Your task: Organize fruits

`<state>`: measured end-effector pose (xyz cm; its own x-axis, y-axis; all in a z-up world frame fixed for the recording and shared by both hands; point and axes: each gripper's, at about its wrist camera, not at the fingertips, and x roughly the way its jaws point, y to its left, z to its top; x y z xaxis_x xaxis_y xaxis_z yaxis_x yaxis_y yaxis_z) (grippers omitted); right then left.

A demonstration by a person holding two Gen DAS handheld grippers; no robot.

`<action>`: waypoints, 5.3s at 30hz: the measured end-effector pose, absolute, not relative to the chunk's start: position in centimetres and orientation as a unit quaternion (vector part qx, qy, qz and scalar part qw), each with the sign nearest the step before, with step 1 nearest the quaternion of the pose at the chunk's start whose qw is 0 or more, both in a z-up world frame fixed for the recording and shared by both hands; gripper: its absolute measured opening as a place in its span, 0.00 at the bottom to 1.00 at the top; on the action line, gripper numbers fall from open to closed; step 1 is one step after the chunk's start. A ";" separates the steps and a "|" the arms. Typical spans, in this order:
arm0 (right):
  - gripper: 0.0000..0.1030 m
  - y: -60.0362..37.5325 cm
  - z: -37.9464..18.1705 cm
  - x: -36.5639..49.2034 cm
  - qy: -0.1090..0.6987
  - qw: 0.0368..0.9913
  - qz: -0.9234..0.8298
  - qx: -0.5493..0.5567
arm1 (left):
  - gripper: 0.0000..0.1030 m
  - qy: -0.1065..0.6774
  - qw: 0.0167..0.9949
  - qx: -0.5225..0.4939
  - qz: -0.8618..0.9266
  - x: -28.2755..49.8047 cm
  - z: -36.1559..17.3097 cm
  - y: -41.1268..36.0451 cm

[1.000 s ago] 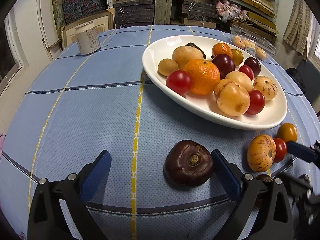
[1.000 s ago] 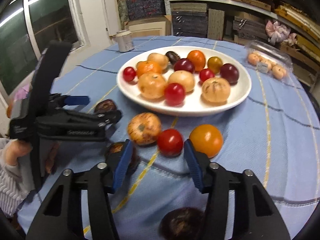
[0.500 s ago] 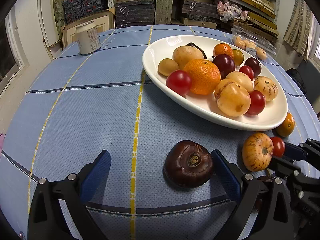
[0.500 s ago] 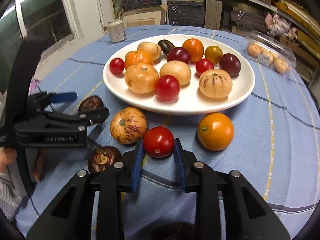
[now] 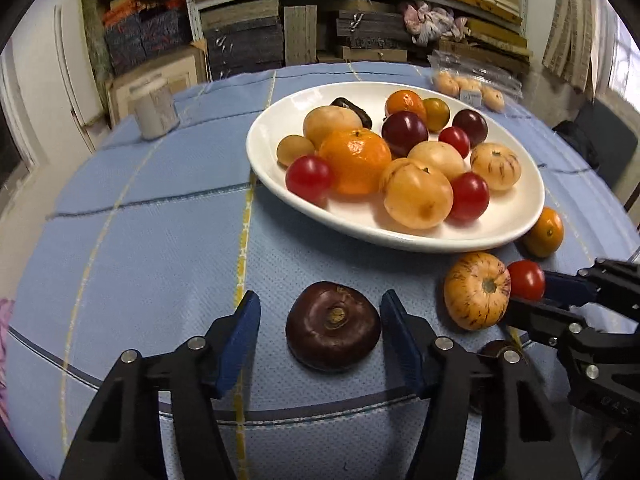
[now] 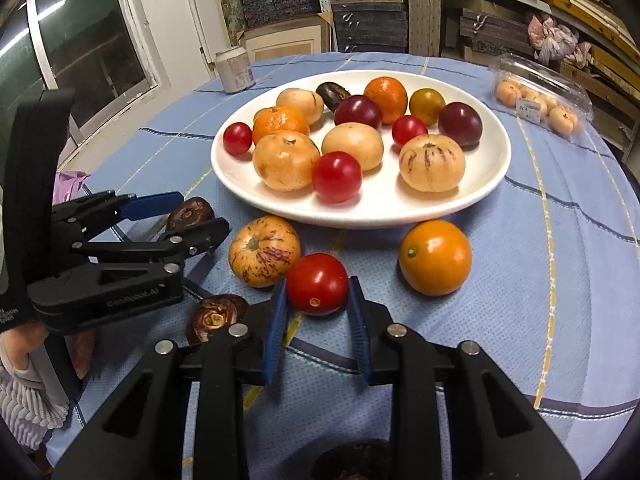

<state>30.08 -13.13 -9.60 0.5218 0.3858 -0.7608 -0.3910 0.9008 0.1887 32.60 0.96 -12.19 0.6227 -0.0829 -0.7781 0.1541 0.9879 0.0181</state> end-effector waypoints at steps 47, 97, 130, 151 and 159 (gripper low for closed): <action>0.67 -17.0 -2.8 33.9 0.318 0.927 0.195 0.044 | 0.67 0.377 0.918 -0.041 -0.120 41.2 -3.5 -2.4; 0.96 -29.0 -8.6 26.7 0.342 0.867 0.112 0.344 | 0.73 0.403 0.901 0.072 -0.146 27.6 -11.8 -2.5; 0.63 -17.6 -8.9 20.4 0.409 0.899 0.155 0.005 | 0.41 0.395 0.909 0.026 -0.133 27.7 -10.7 0.2; 0.43 -18.0 -8.8 20.6 0.412 0.896 0.165 0.020 | 0.41 0.399 0.906 0.030 -0.139 27.4 -11.0 -0.4; 0.43 -18.3 -5.8 22.7 0.380 0.907 0.181 0.030 | 0.41 0.374 0.917 0.005 -0.138 29.5 -7.3 0.2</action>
<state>22.69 -18.33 -5.84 0.6455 0.3511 -0.6783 -0.3052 0.9327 0.1923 29.52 0.16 -7.33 0.6828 -0.2491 -0.6868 0.2568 0.9619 -0.0935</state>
